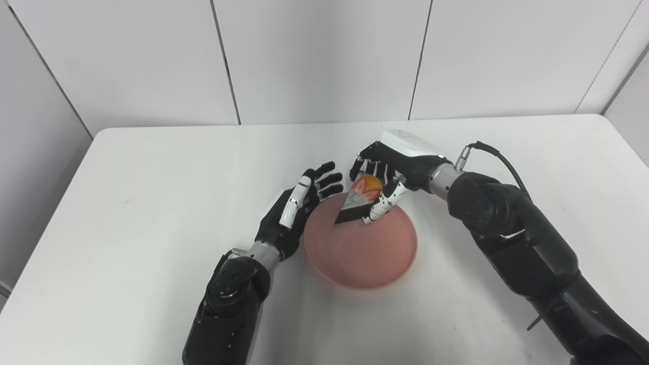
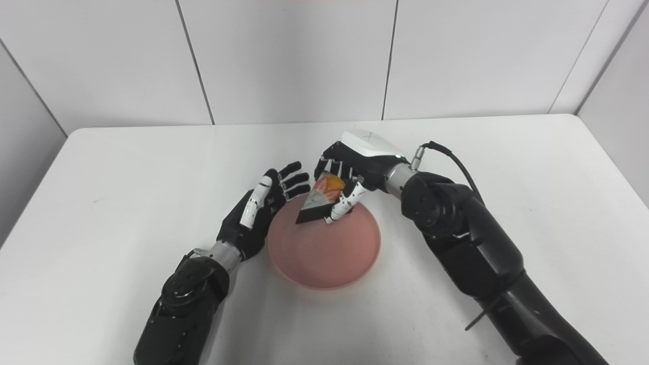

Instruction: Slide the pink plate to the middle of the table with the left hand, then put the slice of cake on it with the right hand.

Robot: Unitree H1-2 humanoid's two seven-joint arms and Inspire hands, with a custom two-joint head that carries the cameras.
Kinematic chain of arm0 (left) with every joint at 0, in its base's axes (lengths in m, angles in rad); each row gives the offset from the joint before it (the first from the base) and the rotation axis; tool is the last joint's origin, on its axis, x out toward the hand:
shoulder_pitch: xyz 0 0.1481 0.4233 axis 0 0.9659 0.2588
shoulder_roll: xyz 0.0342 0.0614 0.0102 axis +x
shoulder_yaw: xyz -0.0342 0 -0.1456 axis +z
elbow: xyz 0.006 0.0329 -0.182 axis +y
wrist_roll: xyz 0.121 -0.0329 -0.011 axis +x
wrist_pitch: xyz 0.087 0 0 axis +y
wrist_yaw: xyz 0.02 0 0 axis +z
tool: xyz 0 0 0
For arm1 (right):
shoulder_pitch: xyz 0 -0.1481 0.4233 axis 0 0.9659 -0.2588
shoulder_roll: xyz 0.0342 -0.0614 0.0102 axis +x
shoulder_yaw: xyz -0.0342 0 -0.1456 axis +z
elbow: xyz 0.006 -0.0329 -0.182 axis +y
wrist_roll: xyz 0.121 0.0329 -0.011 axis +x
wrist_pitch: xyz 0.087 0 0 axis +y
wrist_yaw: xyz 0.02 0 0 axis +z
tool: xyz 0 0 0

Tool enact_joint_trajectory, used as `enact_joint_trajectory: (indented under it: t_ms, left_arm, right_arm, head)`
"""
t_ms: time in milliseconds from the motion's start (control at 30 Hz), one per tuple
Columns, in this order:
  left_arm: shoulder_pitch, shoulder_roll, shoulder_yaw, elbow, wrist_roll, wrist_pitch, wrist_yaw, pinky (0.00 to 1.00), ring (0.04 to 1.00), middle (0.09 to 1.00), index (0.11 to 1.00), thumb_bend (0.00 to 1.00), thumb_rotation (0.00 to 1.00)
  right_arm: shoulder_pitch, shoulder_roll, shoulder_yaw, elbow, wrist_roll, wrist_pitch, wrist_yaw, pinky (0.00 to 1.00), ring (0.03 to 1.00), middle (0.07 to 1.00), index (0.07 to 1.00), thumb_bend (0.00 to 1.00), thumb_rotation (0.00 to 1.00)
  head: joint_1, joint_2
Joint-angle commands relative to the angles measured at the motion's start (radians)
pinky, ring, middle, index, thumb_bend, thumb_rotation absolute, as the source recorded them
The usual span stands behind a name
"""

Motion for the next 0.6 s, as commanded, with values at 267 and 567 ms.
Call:
enact_joint_trajectory:
  t_ms: [267,567]
  left_arm:
    - [0.032,0.011,0.001,0.013,0.011,0.098,0.008,0.85,0.867,0.874,0.867,0.43,1.00]
    - [0.029,0.011,0.009,0.008,0.007,0.110,0.008,0.84,0.864,0.870,0.856,0.41,1.00]
  right_arm:
    - [0.004,0.004,0.020,-0.029,-0.022,-0.037,-0.029,0.31,0.384,0.435,0.530,0.52,0.00]
    - [0.026,-0.008,0.041,-0.045,-0.040,-0.055,-0.019,0.37,0.437,0.453,0.519,0.52,0.00]
  head:
    - [-0.032,0.019]
    - [-0.041,0.026]
